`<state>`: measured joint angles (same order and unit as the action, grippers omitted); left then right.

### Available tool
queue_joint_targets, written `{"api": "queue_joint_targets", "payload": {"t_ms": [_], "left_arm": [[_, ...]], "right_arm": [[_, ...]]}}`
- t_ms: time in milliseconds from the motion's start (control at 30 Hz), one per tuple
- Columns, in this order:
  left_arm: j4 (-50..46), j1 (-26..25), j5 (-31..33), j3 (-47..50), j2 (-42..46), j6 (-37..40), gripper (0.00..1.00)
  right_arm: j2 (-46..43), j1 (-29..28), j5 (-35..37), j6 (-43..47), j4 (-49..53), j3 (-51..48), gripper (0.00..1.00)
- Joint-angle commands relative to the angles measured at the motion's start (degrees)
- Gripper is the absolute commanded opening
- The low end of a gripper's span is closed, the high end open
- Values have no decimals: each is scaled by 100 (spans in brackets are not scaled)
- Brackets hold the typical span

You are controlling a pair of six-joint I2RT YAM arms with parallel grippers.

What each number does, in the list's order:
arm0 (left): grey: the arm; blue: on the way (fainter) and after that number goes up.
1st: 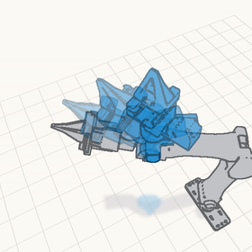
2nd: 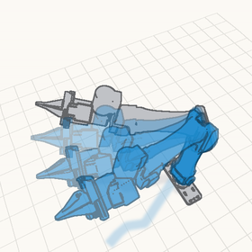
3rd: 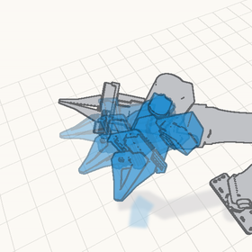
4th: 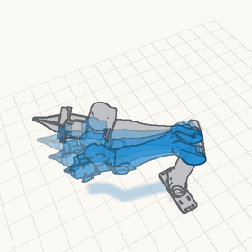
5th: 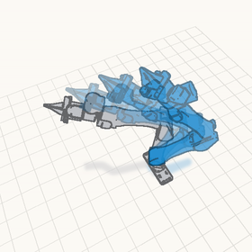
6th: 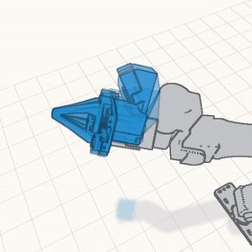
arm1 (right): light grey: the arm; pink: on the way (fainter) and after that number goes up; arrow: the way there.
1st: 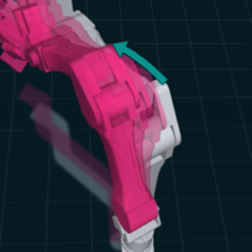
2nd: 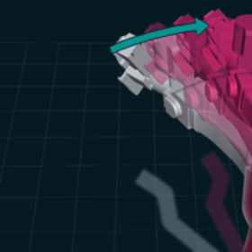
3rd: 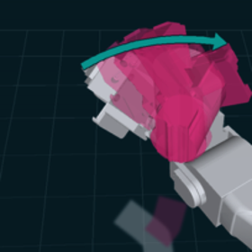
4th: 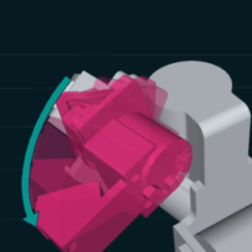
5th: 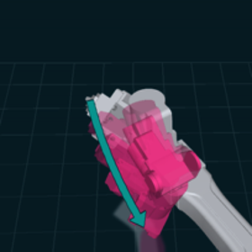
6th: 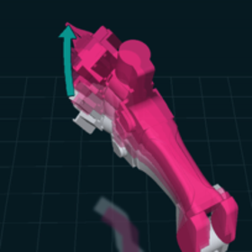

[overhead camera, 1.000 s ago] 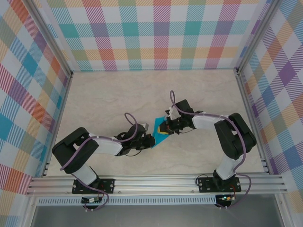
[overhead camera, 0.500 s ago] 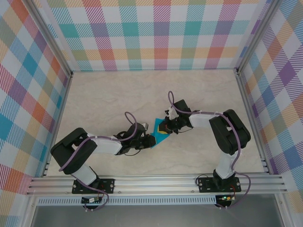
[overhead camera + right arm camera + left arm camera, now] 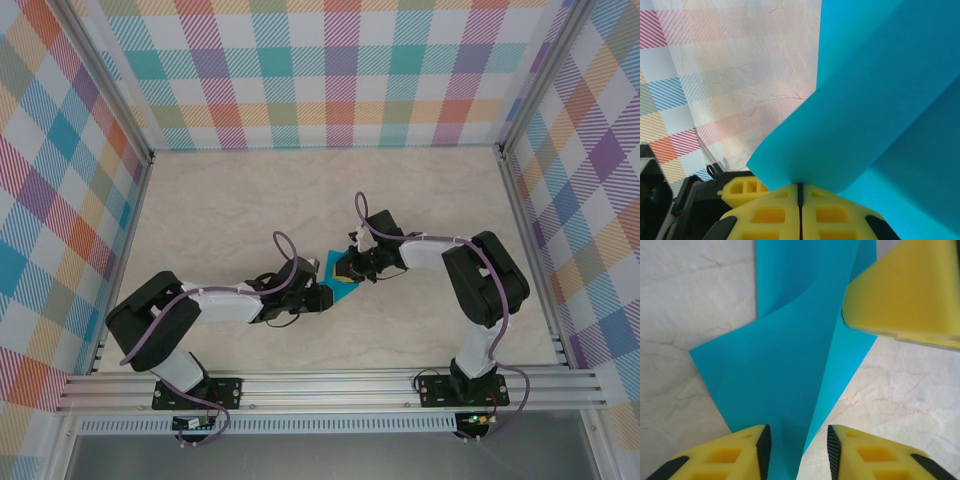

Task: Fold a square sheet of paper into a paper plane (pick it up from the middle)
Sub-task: Fourth fold the wing at the center of the table.

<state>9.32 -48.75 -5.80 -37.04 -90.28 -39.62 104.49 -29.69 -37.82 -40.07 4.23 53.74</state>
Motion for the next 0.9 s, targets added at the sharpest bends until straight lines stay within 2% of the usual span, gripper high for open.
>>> {"api": "queue_joint_targets", "payload": {"t_ms": [0,100,433,567,867], "left_arm": [[-610,-215,602,-342,220,336,40],[-1015,-416,1078,-557,201,412,45],[-1739,-1001,2392,-942,-170,109,47],[-1763,-1122,2635,-1045,-341,46,45],[-1809,-1242,2755,-1333,-715,94,36]], "right_arm": [[-298,-28,113,-27,161,-29,7],[-342,-28,236,-36,227,-89,9],[-347,-34,229,-134,122,-214,9],[-384,-29,232,-132,145,-232,9],[-416,-26,241,-97,207,-250,9]]}}
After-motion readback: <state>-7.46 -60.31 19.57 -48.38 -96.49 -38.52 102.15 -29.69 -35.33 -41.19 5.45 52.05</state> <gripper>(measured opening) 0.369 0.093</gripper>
